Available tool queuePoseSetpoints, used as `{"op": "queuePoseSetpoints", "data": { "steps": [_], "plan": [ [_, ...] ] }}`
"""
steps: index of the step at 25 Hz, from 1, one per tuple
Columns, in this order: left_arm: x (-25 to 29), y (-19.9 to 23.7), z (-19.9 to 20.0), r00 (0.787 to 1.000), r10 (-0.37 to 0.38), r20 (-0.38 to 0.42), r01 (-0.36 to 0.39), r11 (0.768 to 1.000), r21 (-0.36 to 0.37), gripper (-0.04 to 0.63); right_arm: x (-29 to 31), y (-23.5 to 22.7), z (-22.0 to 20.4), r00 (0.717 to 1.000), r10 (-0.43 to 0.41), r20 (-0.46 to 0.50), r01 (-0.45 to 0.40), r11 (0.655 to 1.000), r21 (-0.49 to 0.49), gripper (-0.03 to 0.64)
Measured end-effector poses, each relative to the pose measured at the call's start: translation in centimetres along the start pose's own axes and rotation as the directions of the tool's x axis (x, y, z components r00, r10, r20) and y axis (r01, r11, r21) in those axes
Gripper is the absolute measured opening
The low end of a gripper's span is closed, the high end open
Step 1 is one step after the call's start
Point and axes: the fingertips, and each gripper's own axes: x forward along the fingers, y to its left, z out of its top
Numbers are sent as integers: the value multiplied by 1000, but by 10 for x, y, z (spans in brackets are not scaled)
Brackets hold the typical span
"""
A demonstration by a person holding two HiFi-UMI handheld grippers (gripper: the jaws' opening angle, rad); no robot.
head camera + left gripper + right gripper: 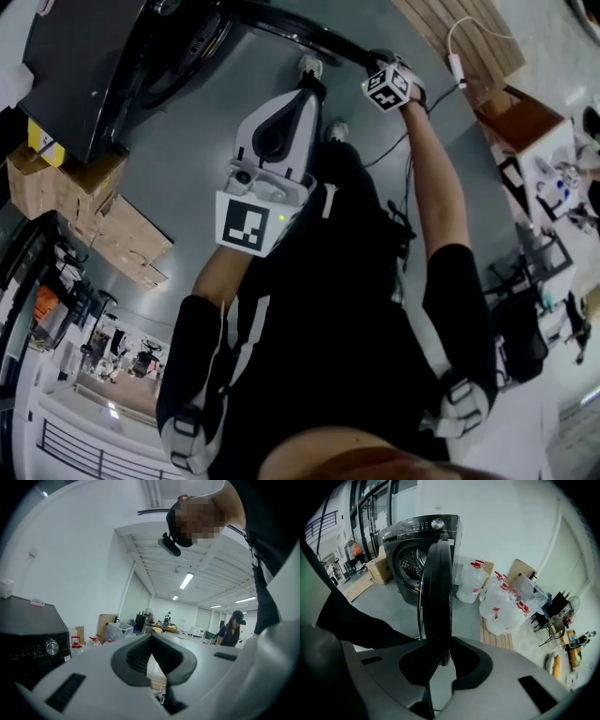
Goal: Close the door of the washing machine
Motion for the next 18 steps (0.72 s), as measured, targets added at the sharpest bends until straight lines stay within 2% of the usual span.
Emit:
{"op": "queuePoseSetpoints", "data": {
  "steps": [7,13,18],
  "plan": [
    [-60,-17,-8,991,118,59,-118,993,-9,5,-5,49,-7,999,27,34,-31,994,109,51],
    [-109,-26,-21,971,229,72,-229,973,-9,5,-4,94,-5,995,29,91,-43,988,152,49],
    [-149,-20,-22,946,315,77,-314,949,-24,5,-3,131,2,995,41,91,-58,980,192,49]
  ]
}}
